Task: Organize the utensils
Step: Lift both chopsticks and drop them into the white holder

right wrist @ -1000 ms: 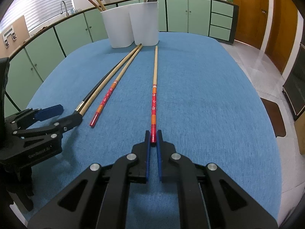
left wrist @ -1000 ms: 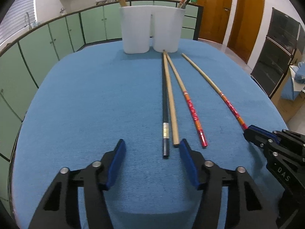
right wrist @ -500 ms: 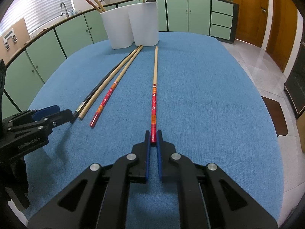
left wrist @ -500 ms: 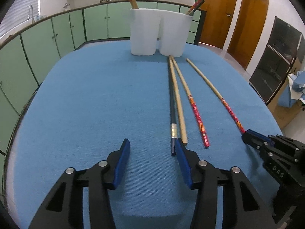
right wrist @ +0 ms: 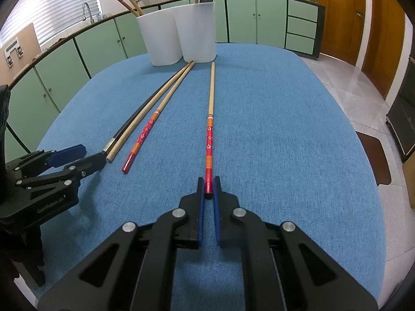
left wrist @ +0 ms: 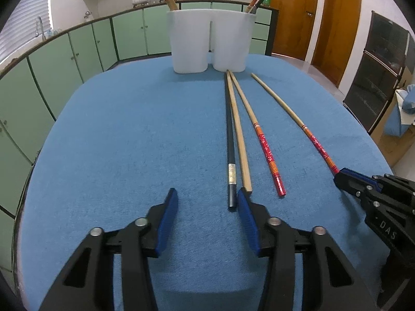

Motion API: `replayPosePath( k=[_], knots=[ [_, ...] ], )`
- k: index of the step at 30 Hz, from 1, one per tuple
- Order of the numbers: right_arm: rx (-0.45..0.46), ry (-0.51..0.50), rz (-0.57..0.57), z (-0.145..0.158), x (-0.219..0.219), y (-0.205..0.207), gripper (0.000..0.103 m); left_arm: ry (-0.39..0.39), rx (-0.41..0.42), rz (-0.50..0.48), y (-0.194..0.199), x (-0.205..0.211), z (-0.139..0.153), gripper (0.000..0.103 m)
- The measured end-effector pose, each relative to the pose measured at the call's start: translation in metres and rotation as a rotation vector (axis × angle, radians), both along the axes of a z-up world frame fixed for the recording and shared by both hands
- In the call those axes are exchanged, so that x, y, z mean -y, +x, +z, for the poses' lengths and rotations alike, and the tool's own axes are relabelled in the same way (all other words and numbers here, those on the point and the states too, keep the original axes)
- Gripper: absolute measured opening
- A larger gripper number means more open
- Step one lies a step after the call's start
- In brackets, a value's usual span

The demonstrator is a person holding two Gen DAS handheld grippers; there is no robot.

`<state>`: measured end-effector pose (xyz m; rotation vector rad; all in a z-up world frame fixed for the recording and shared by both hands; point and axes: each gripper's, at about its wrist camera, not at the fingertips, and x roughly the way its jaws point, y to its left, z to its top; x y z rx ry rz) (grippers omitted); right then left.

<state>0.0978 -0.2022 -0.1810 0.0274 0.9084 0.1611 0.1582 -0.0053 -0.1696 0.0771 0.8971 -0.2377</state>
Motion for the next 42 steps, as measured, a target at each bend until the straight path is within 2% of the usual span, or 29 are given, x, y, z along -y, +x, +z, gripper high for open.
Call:
replayPosePath(
  k=[1,3,4,10,15,24,30,36,42],
  knots=[
    [0.000,0.000,0.000,0.000,0.000,0.000,0.007,-0.005,0.001,-0.003,-0.001,0.001,0.001,0.029],
    [0.000,0.008,0.001,0.000,0.001,0.000,0.006,-0.020,0.000,-0.021,-0.001,0.004,0.001,0.009],
    [-0.001,0.012,-0.001,0.000,0.001,0.000,0.006,-0.022,0.000,-0.025,-0.002,0.005,0.001,0.007],
    [0.017,0.020,-0.003,0.005,0.005,-0.004,0.005,-0.048,0.009,-0.023,-0.005,0.005,0.007,0.006],
    [0.068,0.023,0.007,0.029,0.011,-0.010,0.005,-0.048,0.077,-0.023,-0.016,-0.003,0.038,0.006],
    [0.199,0.044,0.031,0.099,0.023,-0.016,0.005,-0.097,0.234,-0.013,-0.023,-0.023,0.107,0.006],
    [0.277,0.079,0.073,0.150,0.027,-0.010,0.005,-0.128,0.312,-0.018,-0.015,-0.030,0.144,0.006],
    [0.304,0.117,0.136,0.193,0.030,0.010,0.005,-0.131,0.363,-0.049,-0.002,-0.028,0.172,0.006],
    [0.311,0.090,0.201,0.226,0.020,0.036,0.005,-0.131,0.380,-0.084,0.017,-0.022,0.190,0.006]
  ],
)
